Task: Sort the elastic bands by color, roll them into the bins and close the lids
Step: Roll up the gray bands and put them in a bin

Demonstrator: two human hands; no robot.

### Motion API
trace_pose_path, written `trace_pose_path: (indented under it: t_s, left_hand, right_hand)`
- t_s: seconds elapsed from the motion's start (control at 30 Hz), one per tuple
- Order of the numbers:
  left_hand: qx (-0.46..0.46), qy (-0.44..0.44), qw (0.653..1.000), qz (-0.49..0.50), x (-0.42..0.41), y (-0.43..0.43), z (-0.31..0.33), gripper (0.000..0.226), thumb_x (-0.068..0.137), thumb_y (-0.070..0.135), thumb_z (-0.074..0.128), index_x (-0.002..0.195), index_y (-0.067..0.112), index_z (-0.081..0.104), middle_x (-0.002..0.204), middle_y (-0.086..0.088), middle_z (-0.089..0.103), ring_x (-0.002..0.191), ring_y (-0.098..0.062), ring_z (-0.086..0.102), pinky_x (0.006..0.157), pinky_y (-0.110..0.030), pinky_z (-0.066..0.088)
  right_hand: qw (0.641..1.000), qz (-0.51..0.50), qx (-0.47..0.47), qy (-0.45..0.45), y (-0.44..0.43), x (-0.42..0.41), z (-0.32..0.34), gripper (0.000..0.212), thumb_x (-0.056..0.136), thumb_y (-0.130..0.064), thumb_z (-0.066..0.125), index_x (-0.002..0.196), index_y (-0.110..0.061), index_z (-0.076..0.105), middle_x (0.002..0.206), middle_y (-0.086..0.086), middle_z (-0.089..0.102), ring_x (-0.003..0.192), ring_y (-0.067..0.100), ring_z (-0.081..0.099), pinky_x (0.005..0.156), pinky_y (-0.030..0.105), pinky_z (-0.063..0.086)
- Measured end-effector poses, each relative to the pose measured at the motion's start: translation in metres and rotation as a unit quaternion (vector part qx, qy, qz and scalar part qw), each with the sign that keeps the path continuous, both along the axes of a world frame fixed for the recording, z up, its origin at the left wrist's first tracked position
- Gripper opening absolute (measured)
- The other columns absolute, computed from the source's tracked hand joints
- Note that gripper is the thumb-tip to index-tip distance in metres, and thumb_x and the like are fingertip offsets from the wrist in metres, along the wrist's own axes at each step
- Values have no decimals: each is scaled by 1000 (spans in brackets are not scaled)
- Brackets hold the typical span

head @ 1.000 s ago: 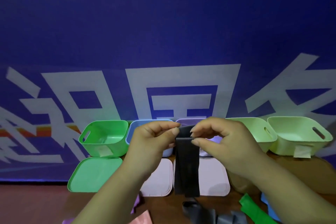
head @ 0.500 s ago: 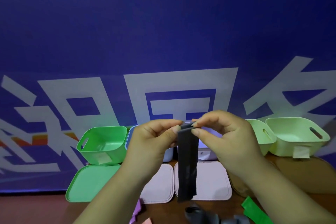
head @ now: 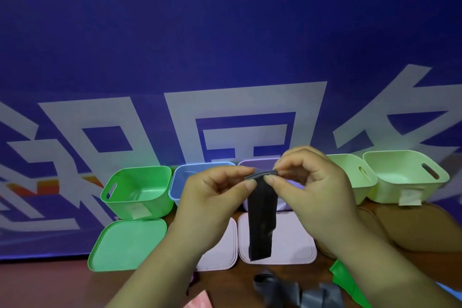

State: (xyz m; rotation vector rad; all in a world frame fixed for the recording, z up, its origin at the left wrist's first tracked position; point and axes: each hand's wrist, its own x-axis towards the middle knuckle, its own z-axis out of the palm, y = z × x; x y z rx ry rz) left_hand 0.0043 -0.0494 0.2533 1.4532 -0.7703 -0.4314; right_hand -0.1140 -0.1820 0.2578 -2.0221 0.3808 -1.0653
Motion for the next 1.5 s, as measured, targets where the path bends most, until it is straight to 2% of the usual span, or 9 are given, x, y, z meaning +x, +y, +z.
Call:
trace_pose_path:
  t_s: [0.23, 0.37, 0.53, 0.7, 0.9, 1.03, 1.1, 1.23, 1.5]
  left_hand:
    - [-2, 18, 1000, 22, 2, -6, -24, 28, 85, -5, 68, 86, 22, 76, 76, 2, 76, 71, -10, 71, 67, -21, 57]
    - [35, 14, 999, 28, 7, -7, -53, 27, 85, 0, 70, 80, 26, 77, 82, 2, 76, 79, -12, 71, 80, -33, 59]
    - [109, 38, 993, 36, 13, -1, -100, 17, 87, 4, 69, 84, 19, 76, 83, 4, 76, 79, -8, 69, 81, -31, 56]
    - [195, 81, 976, 51, 24, 12, -155, 21, 88, -1, 67, 80, 17, 74, 78, 6, 75, 72, -5, 66, 71, -25, 52]
    - [268, 129, 953, 67, 30, 20, -203, 25, 90, 2, 66, 77, 21, 74, 76, 0, 74, 66, -7, 62, 61, -24, 50]
    - [291, 141, 945, 57, 31, 20, -219, 17, 90, -1, 65, 83, 12, 74, 74, 6, 74, 69, 2, 63, 65, -12, 49]
    - [298, 153, 941, 53, 31, 18, -224, 15, 90, -3, 64, 85, 8, 73, 73, 6, 73, 68, 3, 64, 65, -11, 49]
    - [306, 164, 936, 52, 32, 14, -230, 10, 91, -2, 63, 90, 3, 73, 74, 2, 73, 66, 2, 64, 62, -13, 50]
    - [283, 193, 937, 63, 33, 5, -227, 8, 91, -6, 61, 90, -4, 68, 69, 1, 70, 57, 1, 63, 51, -11, 48]
  right_hand:
    - [978, 84, 191, 21, -3, 2, -18, 32, 73, 7, 79, 81, -22, 69, 83, -5, 74, 75, 13, 71, 72, 23, 58]
    - [962, 119, 240, 54, -10, 4, -45, 38, 74, 7, 78, 77, -30, 72, 80, -1, 74, 73, 13, 70, 73, 22, 56]
    - [943, 106, 285, 138, -27, -1, -99, 18, 77, 1, 78, 78, -17, 73, 76, 3, 73, 71, 14, 69, 73, 25, 56]
    - [910, 58, 270, 310, -54, -13, -185, 24, 79, -7, 77, 79, -30, 75, 76, -4, 73, 72, 9, 68, 74, 29, 56]
    - [856, 47, 211, 470, -64, -21, -264, 25, 79, -14, 78, 83, -36, 68, 86, -12, 72, 82, 1, 68, 76, 21, 55]
    - [825, 76, 156, 538, -69, -22, -292, 24, 82, -18, 74, 103, -29, 69, 99, -18, 68, 84, -6, 60, 67, 5, 42]
    - [813, 78, 97, 569, -71, -22, -303, 32, 80, -23, 74, 111, -28, 67, 106, -15, 65, 91, 2, 61, 71, 12, 42]
    - [791, 76, 79, 602, -76, -27, -323, 37, 76, -19, 73, 112, -26, 67, 106, -11, 67, 95, 11, 63, 82, 23, 49]
    - [813, 69, 120, 566, -76, -30, -318, 25, 78, -8, 72, 90, -30, 67, 80, -11, 64, 71, 6, 59, 62, 12, 42]
